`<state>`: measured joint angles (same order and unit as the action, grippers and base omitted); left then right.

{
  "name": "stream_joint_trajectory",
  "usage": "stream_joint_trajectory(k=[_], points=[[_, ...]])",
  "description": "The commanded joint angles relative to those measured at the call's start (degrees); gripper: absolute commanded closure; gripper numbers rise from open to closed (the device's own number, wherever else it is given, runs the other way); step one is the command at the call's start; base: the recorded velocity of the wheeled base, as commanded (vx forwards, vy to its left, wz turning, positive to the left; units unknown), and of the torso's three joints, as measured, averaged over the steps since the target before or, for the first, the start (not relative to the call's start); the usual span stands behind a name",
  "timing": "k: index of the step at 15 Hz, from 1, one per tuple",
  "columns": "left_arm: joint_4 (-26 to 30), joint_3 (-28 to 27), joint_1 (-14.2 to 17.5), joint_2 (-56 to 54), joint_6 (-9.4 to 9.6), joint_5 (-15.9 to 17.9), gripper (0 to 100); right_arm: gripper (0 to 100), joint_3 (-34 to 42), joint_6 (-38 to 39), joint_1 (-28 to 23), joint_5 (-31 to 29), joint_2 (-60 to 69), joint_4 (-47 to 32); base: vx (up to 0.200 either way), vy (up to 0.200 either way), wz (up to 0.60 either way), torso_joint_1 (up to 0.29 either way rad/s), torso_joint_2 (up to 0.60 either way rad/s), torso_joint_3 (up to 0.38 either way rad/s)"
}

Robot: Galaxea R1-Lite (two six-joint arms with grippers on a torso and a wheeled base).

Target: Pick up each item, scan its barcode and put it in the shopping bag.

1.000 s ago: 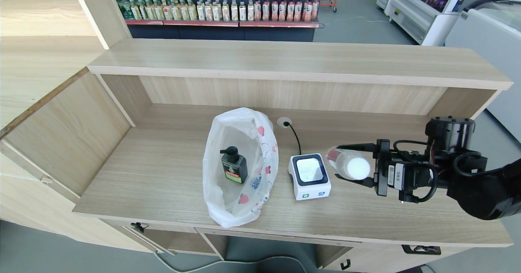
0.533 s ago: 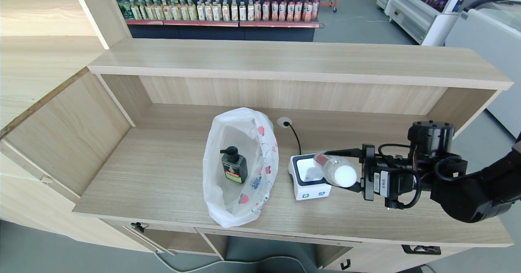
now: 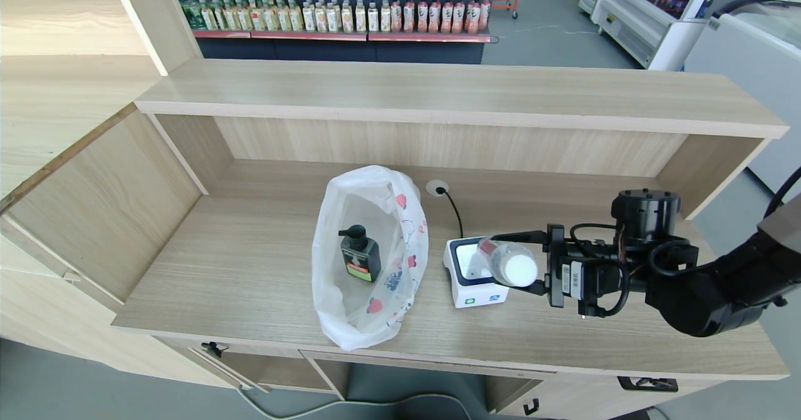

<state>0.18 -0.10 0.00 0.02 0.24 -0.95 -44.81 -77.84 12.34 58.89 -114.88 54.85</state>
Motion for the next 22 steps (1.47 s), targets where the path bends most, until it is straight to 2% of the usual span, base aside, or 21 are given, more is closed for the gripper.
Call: stream_joint_trajectory(k=[1,8,15,17,19,22], points=[[-0.01,0.01,0.00,-0.02,0.02,-0.02,0,100,-1.95,0.05,0.06,-0.09,-2.19,0.09,0.000,0.000,0.00,0.000,0.00,0.000],[-0.01,0.01,0.00,-0.02,0.02,-0.02,0,100,-6.25,0.58,1.29,-0.01,-5.70,0.09,0.000,0.000,0.00,0.000,0.00,0.000],[-0.01,0.01,0.00,-0.02,0.02,-0.02,0,100,-5.81,1.72,0.85,-0.09,-4.12,0.09,0.000,0.000,0.00,0.000,0.00,0.000],[-0.01,0.01,0.00,-0.02,0.02,-0.02,0,100,-5.81,4.89,0.41,-0.01,-1.92,0.17,0.000,0.000,0.00,0.000,0.00,0.000],[-0.01,0.01,0.00,-0.02,0.02,-0.02,0,100,-5.72,11.57,-0.74,-0.01,3.18,0.17,0.000,0.000,0.00,0.000,0.00,0.000],[-0.01,0.01,0.00,-0.02,0.02,-0.02,0,100,-5.81,30.20,-0.03,-1.94,14.51,3.60,0.000,0.000,0.00,0.000,0.00,0.000]])
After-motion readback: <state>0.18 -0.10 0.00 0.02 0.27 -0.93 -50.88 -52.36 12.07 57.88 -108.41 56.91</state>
